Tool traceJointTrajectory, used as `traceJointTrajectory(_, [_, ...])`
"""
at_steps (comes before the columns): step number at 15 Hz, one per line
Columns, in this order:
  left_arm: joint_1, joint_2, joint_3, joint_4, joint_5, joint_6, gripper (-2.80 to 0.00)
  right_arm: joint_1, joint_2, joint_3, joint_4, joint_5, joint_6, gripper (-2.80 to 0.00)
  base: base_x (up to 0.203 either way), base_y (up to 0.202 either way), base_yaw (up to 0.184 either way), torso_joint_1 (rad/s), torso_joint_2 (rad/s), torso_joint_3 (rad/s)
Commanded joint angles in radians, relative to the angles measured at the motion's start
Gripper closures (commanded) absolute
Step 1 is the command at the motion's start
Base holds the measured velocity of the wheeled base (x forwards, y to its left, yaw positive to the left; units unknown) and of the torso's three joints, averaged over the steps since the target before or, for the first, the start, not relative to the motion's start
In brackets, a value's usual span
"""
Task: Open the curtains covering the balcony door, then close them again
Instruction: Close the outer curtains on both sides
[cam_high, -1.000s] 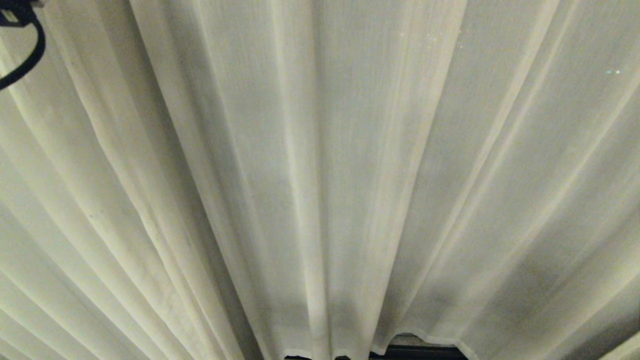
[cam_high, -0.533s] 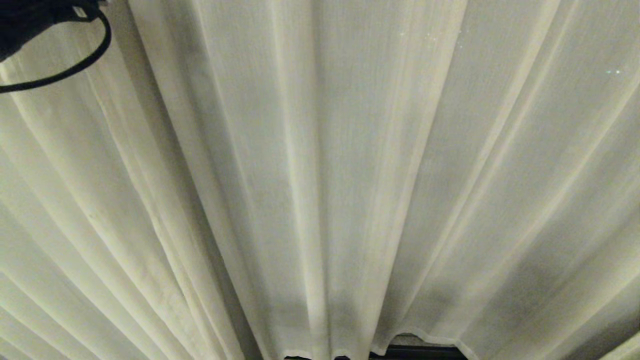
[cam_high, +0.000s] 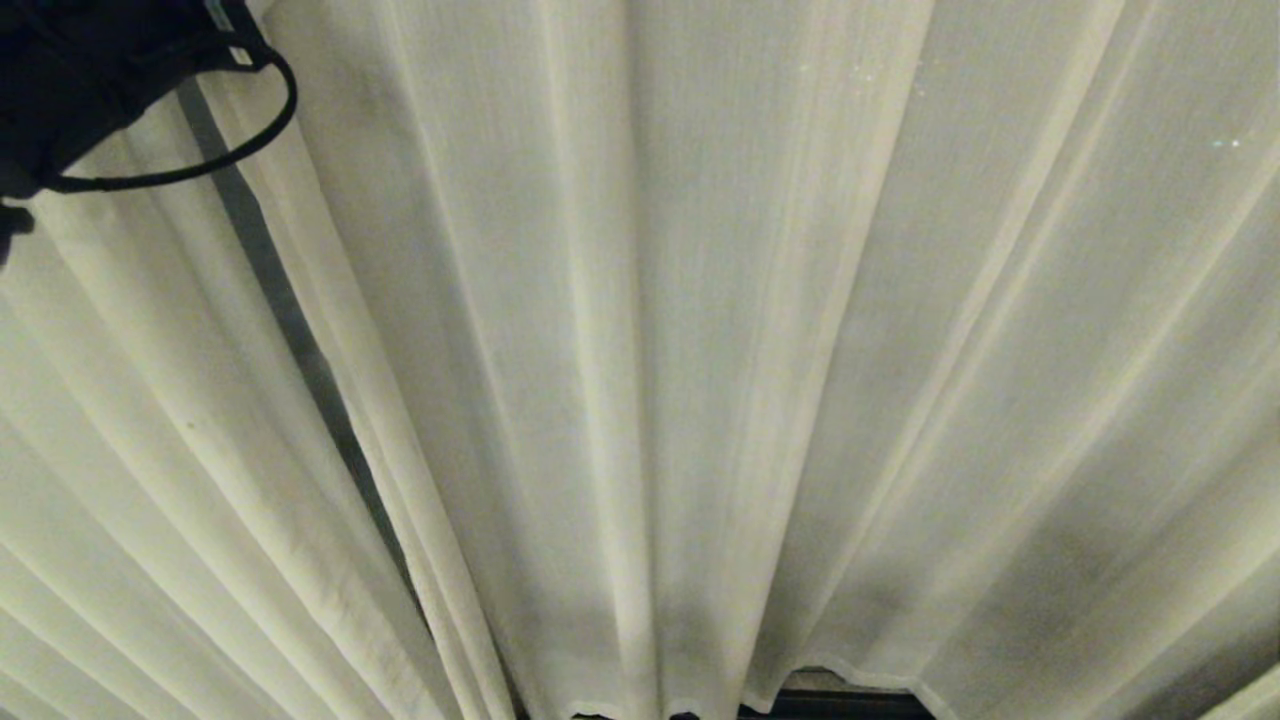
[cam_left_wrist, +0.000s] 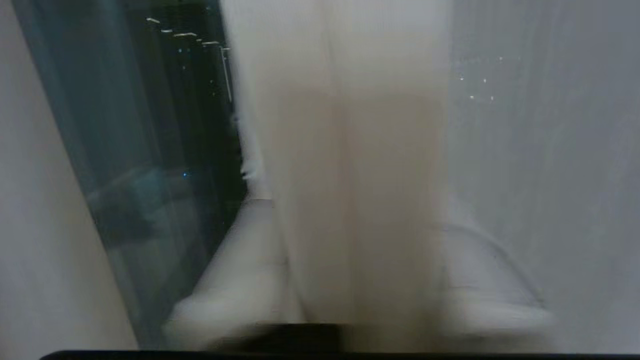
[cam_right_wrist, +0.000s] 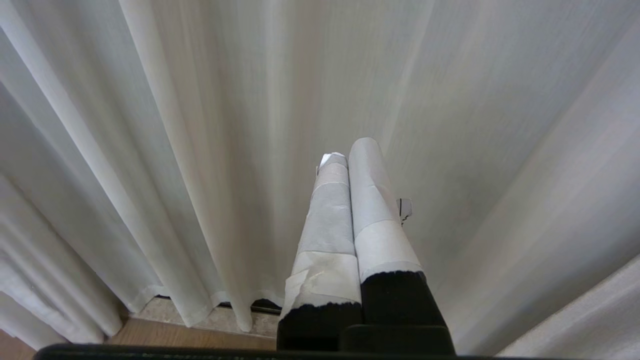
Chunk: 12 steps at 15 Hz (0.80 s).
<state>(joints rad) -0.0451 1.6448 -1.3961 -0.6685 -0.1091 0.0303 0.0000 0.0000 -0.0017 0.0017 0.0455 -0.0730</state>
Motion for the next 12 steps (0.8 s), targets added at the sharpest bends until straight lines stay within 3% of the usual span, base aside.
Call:
traceJointTrajectory(1, [0.019,0.026,-0.023,-0.005,0.001,0.000,0.00,0.000,0.001,0.000,0.000,0.000,-0.001,0.00,0.000,0.000,0.000,0.000,0.00,0.000])
traceJointTrajectory(6, [0.162,0.064,-0.069,-0.049,0.014,-0.013,0.00,0.000,0.001,0.000,0.000,0.000,-0.001,0.00,0.000,0.000,0.000,0.000,0.00,0.000])
traceJointTrajectory(12, [0.417,0.093,-0.064,-0.092,0.015,-0.087,0.00,0.000,0.002,0.000,0.000,0.000,-0.001,0.00,0.000,0.000,0.000,0.000,0.00,0.000])
